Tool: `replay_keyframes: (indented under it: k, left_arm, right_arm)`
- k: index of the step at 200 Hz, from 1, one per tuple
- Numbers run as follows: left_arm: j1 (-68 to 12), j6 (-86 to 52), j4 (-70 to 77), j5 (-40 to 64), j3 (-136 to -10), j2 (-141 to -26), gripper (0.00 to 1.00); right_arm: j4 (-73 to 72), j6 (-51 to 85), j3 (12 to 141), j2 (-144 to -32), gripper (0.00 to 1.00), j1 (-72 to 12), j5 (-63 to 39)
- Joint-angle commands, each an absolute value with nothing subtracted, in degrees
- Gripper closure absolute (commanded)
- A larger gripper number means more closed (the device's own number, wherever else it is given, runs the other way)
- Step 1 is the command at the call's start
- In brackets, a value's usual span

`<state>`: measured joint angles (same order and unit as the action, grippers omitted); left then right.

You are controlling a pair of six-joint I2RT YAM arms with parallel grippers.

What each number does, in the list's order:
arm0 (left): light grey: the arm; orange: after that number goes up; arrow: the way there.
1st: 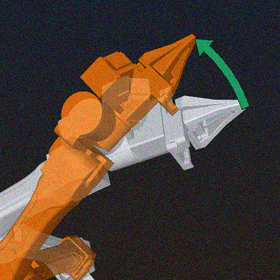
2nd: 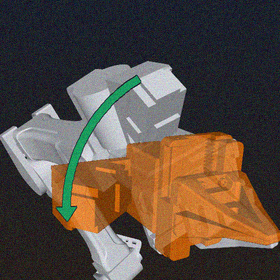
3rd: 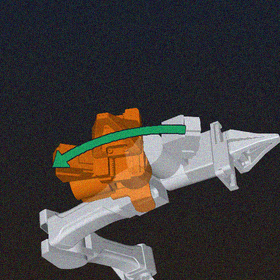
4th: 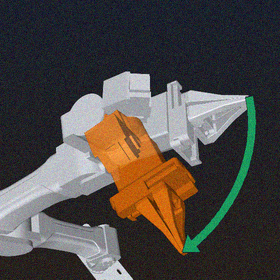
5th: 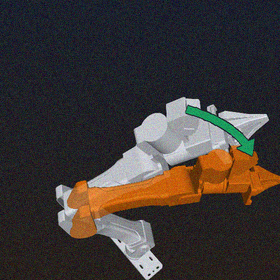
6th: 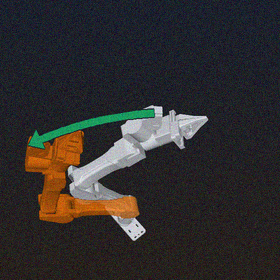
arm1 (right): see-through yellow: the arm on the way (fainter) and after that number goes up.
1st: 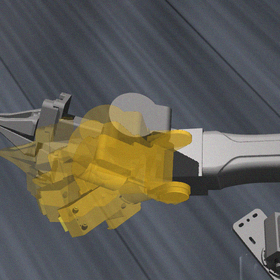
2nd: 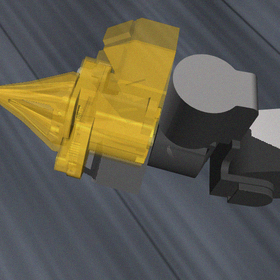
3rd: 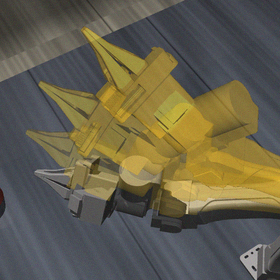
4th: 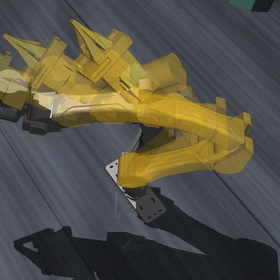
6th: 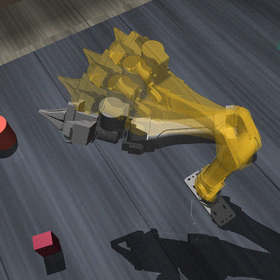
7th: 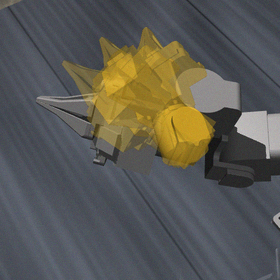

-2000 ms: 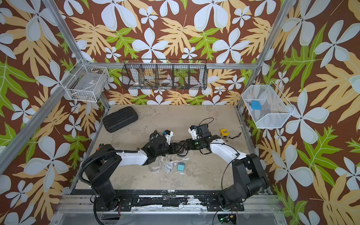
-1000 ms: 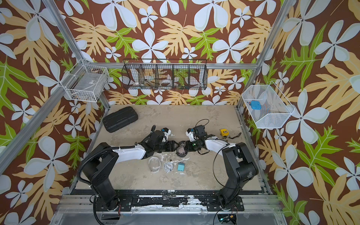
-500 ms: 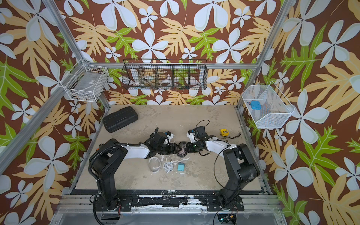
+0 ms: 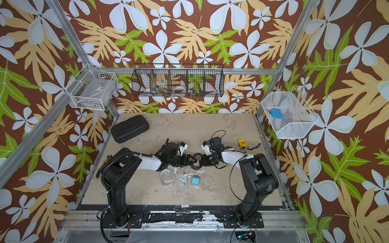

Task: Pack away charging kits
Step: Close the storage bag at the center of the board, then pick up the storage bag at the center of the board.

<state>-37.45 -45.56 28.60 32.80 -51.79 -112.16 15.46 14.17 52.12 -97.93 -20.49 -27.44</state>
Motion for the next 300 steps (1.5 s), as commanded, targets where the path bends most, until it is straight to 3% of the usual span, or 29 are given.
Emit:
replay_keyframes:
  k: [1,59,158,206,235,283,300]
  left_arm:
    - [-37.6,-47.3,28.0,36.4,-51.1,-112.7,0.35]
    - [-37.5,-51.1,36.8,40.6,-51.5,-114.5,0.37]
    - [-36.2,-45.6,27.2,42.8,-63.0,-120.5,0.43]
    - [-34.9,-46.9,25.9,43.1,-65.4,-122.1,0.56]
    - [-34.9,-46.1,24.1,41.9,-65.6,-122.0,0.72]
    - [-34.9,-46.2,24.9,38.3,-60.8,-118.8,0.77]
    - [-34.9,-50.6,31.7,36.1,-54.8,-115.8,0.76]
  right_arm:
    - [16.3,12.6,51.7,-98.3,0.75,-20.6,-26.8]
    - [17.0,9.4,52.2,-98.6,0.73,-20.6,-23.7]
    - [21.9,6.5,57.1,-99.7,0.75,-21.2,-19.7]
    - [22.2,6.1,57.5,-99.8,0.75,-21.6,-19.3]
    - [22.6,6.2,58.1,-99.0,0.74,-21.6,-19.1]
    - [23.6,6.7,59.8,-95.0,0.66,-21.2,-20.1]
    - [23.6,6.8,60.0,-96.0,0.66,-21.2,-20.7]
